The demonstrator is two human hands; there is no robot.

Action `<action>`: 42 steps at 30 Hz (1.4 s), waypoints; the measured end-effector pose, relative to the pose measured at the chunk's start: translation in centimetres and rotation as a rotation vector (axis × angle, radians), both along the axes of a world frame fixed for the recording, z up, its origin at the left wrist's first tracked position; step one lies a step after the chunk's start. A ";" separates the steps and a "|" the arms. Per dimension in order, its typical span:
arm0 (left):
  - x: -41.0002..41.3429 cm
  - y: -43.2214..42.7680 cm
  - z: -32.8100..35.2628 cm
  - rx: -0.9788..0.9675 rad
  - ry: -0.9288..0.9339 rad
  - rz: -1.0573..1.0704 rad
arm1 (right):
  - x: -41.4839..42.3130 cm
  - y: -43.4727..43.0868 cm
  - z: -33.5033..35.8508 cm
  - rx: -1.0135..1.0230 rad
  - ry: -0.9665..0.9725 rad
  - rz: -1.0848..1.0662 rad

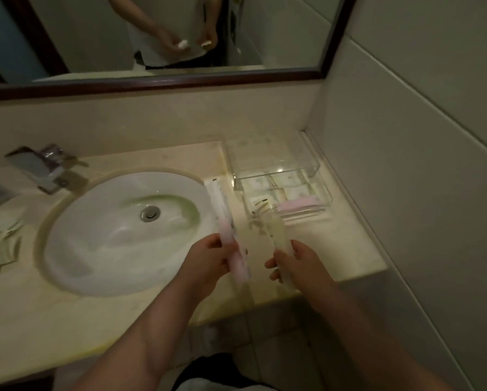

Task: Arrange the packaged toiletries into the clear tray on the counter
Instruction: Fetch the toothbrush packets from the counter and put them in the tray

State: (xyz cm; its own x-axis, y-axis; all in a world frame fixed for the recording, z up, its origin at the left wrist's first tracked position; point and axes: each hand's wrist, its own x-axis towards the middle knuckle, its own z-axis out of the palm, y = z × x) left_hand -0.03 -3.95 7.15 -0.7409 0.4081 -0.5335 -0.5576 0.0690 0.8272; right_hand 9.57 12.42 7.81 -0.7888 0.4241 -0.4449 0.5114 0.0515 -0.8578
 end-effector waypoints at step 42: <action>-13.1 16.6 -4.7 -0.762 0.857 -0.568 | -11.5 22.9 -6.2 0.688 -0.156 0.174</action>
